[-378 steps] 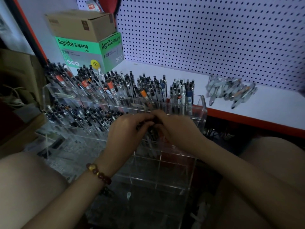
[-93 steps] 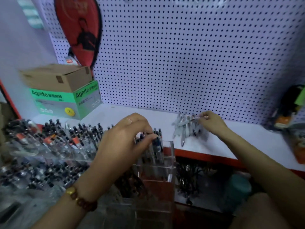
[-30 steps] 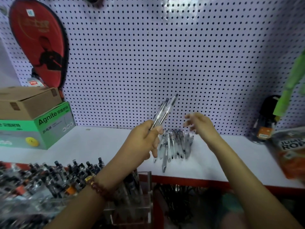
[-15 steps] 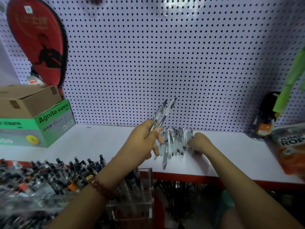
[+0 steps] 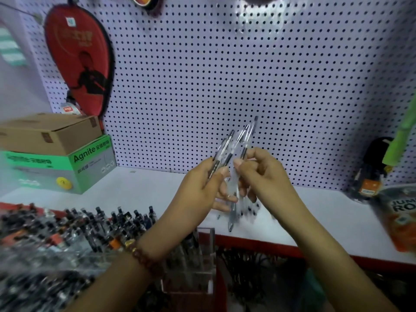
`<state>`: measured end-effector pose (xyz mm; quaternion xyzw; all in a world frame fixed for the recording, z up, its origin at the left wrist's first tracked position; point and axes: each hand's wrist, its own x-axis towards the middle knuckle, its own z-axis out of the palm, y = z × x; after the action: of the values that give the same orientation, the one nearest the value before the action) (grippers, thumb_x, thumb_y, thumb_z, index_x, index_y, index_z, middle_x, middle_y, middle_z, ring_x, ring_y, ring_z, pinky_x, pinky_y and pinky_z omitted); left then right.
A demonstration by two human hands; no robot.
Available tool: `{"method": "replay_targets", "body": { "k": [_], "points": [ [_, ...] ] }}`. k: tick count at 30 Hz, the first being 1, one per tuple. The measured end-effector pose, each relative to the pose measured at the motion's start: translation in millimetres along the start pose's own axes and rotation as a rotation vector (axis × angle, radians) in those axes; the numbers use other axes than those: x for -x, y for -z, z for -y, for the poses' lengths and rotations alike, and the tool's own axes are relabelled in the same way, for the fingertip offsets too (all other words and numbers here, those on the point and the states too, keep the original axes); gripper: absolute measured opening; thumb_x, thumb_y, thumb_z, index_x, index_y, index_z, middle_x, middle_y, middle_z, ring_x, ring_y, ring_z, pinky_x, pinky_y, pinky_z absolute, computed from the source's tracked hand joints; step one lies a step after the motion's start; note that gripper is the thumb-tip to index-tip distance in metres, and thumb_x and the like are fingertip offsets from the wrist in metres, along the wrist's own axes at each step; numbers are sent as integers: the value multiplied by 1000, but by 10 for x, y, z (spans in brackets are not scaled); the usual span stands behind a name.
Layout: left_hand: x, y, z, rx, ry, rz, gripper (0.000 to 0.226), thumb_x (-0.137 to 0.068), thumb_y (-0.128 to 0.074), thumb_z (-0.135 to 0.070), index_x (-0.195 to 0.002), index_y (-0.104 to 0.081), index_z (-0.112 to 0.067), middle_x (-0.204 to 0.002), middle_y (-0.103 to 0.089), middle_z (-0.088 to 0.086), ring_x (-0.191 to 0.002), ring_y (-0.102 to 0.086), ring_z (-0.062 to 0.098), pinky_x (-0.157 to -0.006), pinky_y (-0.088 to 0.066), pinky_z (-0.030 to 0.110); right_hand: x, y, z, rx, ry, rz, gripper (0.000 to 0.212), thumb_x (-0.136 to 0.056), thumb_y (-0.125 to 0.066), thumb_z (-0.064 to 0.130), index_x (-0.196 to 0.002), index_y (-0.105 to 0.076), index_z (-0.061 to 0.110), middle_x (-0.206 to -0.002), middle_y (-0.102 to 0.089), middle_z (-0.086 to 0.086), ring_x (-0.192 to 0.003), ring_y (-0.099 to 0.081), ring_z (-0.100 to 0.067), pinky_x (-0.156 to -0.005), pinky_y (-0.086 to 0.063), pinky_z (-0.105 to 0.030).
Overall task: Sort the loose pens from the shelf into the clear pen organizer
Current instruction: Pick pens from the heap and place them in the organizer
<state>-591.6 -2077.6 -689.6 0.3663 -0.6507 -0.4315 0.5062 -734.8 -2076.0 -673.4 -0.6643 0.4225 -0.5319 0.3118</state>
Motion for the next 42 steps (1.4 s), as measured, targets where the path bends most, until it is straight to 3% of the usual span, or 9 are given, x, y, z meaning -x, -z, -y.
{"method": "replay_targets", "body": {
  "k": [7,10,12,16,22,26,29,34,42],
  "points": [
    [383,217,3,-123,-111,6,16,-96,-42,-31,-95,-54,-20,-65,-61,-8,-43,-55,11,-39,-38,20,213,-244,24,120,-5,174,21,-93,-59,26,-85,-51,8,-60,-65,-2,-52,-53,-12,-47,-41,-23],
    [570,330,19,-117,-159,52,15,-95,-44,-34,-95,-55,-24,-58,-51,-2,-40,-41,8,-42,-36,21,326,-356,44,248,67,223,38,-89,-48,60,-76,-53,25,-58,-48,8,-55,-45,-8,-55,-44,-36],
    [723,412,-9,-242,-181,97,15,-98,-47,-34,-86,-55,-29,-56,-50,-5,-44,-43,8,-46,-38,23,421,-438,94,45,29,222,46,-84,-44,70,-74,-55,27,-53,-40,14,-47,-36,-2,-49,-33,-23],
    [982,536,-49,-400,-210,202,25,-93,-50,-36,-69,-51,-29,-53,-53,-13,-45,-47,0,-50,-34,13,677,-583,208,-286,26,271,25,-89,-54,35,-87,-64,12,-50,-48,10,-38,-37,0,-39,-28,-12],
    [1274,770,166,-519,-65,287,10,-79,-60,-47,-84,-62,-39,-74,-65,-8,-61,-62,17,-57,-53,41,925,-767,125,-85,-39,241,18,-93,-59,17,-78,-67,10,-49,-58,-7,-34,-47,-17,-33,-38,-20],
    [1459,939,433,-663,-44,197,19,-80,-72,-30,-94,-62,-24,-83,-61,-17,-74,-60,-1,-60,-47,14,895,-757,-102,106,-90,225,28,-91,-61,23,-80,-65,-2,-66,-60,-29,-45,-49,-35,-41,-46,-35],
    [1589,965,592,-863,-24,133,24,-82,-72,-32,-102,-59,-27,-91,-57,-16,-75,-56,1,-64,-49,21,965,-791,-236,354,1,259,28,-91,-57,20,-73,-59,-2,-60,-59,-20,-50,-56,-32,-51,-50,-42],
    [1658,782,718,-884,47,175,44,-85,-68,-34,-125,-51,-26,-109,-60,-12,-93,-57,6,-79,-45,20,1155,-900,-377,718,193,227,14,-87,-64,31,-84,-59,18,-61,-56,9,-52,-52,-9,-49,-41,-21],
    [1687,611,875,-852,34,89,34,-87,-67,-19,-118,-53,-21,-117,-61,-3,-104,-56,12,-83,-41,21,1260,-1035,-441,954,69,371,43,-84,-63,52,-113,-59,21,-100,-67,0,-92,-63,-19,-68,-44,-26]
  ]
}}
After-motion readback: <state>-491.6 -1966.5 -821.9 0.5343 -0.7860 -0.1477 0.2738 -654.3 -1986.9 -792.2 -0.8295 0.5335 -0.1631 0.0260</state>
